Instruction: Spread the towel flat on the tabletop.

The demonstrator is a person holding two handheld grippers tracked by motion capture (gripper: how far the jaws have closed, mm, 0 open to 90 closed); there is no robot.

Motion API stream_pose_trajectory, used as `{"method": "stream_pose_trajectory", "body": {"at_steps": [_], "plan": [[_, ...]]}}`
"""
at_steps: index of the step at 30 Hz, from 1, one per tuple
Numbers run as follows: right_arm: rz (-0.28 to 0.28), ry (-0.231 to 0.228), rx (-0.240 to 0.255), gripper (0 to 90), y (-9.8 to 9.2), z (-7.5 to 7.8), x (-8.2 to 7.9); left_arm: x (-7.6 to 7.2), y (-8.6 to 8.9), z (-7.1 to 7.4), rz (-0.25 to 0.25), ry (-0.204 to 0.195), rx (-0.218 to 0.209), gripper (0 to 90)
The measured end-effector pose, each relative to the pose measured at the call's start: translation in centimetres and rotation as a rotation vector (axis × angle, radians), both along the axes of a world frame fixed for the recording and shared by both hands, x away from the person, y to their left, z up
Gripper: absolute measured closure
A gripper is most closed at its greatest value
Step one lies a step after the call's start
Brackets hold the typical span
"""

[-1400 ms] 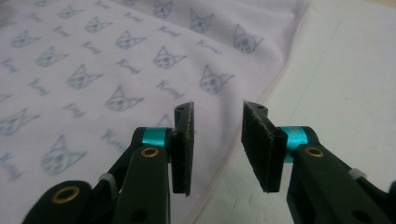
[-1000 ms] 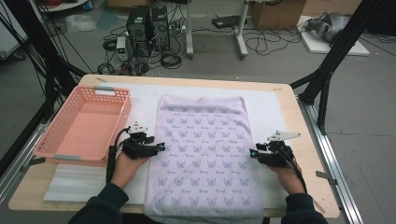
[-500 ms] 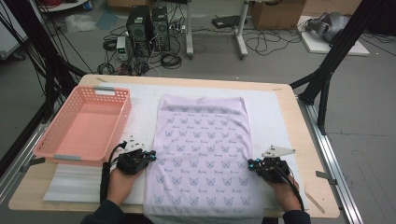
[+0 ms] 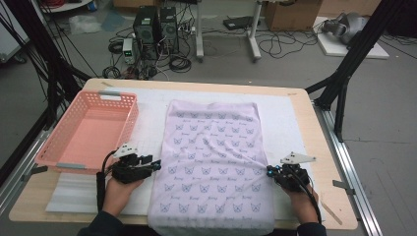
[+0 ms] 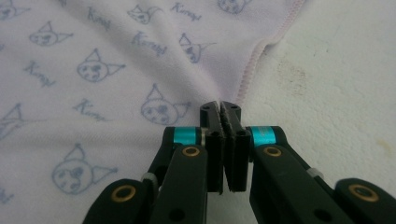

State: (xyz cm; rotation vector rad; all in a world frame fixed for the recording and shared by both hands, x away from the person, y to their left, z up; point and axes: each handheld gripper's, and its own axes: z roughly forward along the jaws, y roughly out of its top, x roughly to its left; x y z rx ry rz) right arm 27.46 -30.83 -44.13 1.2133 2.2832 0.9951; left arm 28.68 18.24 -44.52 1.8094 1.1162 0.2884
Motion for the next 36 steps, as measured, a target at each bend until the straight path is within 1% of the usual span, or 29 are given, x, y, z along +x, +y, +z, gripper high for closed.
{"method": "stream_pose_trajectory", "body": {"at_steps": [1,2,3,4,5,6,7,8,9,11,13,14,15,16,18,19,20,21,22,24,25,26,28,29,31,33,34,35,36], "plan": [[0.006,-0.019,0.001,84.7,0.1,0.1,-0.2,-0.1,-0.2,-0.1,-0.017,0.006,0.004,49.9],[0.001,-0.037,0.012,76.0,0.1,0.4,-0.5,-0.2,-0.5,-0.2,-0.025,0.007,0.006,48.6],[-0.003,-0.053,0.037,70.1,0.0,0.6,-0.7,-0.3,-0.8,-0.3,-0.033,0.011,0.011,48.4],[-0.004,-0.056,0.066,66.4,-0.3,0.9,-0.9,-0.4,-1.0,-0.5,-0.037,0.018,0.013,47.9],[-0.017,-0.048,0.091,62.5,-0.6,1.1,-1.2,-0.5,-1.1,-0.5,-0.041,0.024,0.021,47.7],[-0.021,-0.040,0.107,60.7,-0.8,1.2,-1.5,-0.6,-1.2,-0.7,-0.043,0.031,0.036,47.7],[-0.015,-0.031,0.112,59.4,-0.9,1.2,-1.8,-0.8,-1.4,-0.8,-0.047,0.039,0.041,48.1],[-0.007,-0.019,0.105,58.6,-0.8,1.1,-2.2,-1.0,-1.5,-0.8,-0.050,0.030,0.050,48.1],[0.002,-0.009,0.093,57.7,-0.8,0.9,-2.7,-1.3,-1.6,-0.7,-0.066,0.039,0.057,50.2],[0.023,0.018,0.081,56.2,-0.6,0.5,-3.4,-2.0,-1.9,-0.7,-0.082,0.025,0.075,51.8],[0.039,0.054,0.042,55.4,-0.2,0.1,-4.0,-2.9,-1.9,-0.7,-0.084,0.025,0.080,51.9],[0.045,0.063,0.020,54.7,0.0,-0.1,-4.3,-3.3,-1.9,-0.6,-0.089,0.028,0.085,51.9],[0.037,0.062,0.017,55.2,0.1,0.0,-4.6,-3.8,-1.9,-0.6,-0.093,0.025,0.089,52.1],[0.028,0.071,0.021,55.9,0.1,0.0,-4.9,-4.3,-1.9,-0.7,-0.099,0.020,0.094,52.2],[0.010,0.087,0.035,61.5,0.0,0.1,-5.5,-5.0,-1.8,-0.8,-0.103,0.007,0.102,52.5],[0.011,0.078,0.028,66.1,0.0,0.0,-5.8,-5.2,-1.9,-0.8,-0.092,-0.001,0.116,55.0],[0.012,0.077,0.023,74.6,0.0,0.0,-6.1,-5.4,-1.9,-0.7,-0.084,-0.019,0.159,62.6],[0.030,0.091,0.042,87.7,0.0,0.0,-6.1,-5.3,-1.7,-0.6,-0.099,-0.013,0.162,76.9],[0.040,0.100,0.053,87.6,0.1,0.0,-6.1,-5.2,-1.6,-0.5,-0.096,0.013,0.143,86.5],[0.054,0.082,0.023,88.7,0.3,0.1,-6.3,-5.3,-1.5,-0.3,-0.106,0.020,0.152,87.4],[0.063,0.079,0.017,88.9,0.3,0.1,-6.4,-5.4,-1.3,-0.2,-0.111,0.025,0.151,87.5],[0.075,0.088,0.021,89.1,0.2,0.2,-6.5,-5.5,-1.2,-0.1,-0.111,0.028,0.140,87.5],[0.089,0.105,0.031,89.2,-0.1,0.3,-6.9,-5.7,-0.6,0.0,-0.114,0.033,0.132,87.5],[0.092,0.105,0.031,89.2,-0.4,0.3,-7.1,-5.9,-0.4,0.1,-0.114,0.034,0.131,87.6],[0.094,0.111,0.049,89.2,-0.9,0.4,-7.7,-6.2,0.0,0.0,-0.127,0.049,0.115,87.6],[0.111,0.114,0.065,89.2,-1.3,0.5,-8.2,-6.6,0.1,0.0,-0.144,0.056,0.120,87.6],[0.116,0.120,0.068,89.2,-1.3,0.6,-8.5,-6.9,0.2,0.1,-0.159,0.062,0.123,87.6],[0.123,0.130,0.059,89.3,-1.3,0.7,-8.8,-7.3,0.3,0.2,-0.165,0.063,0.120,87.6],[0.138,0.131,0.051,89.2,-1.3,0.8,-9.2,-7.6,0.4,0.3,-0.177,0.066,0.119,87.6]]}}
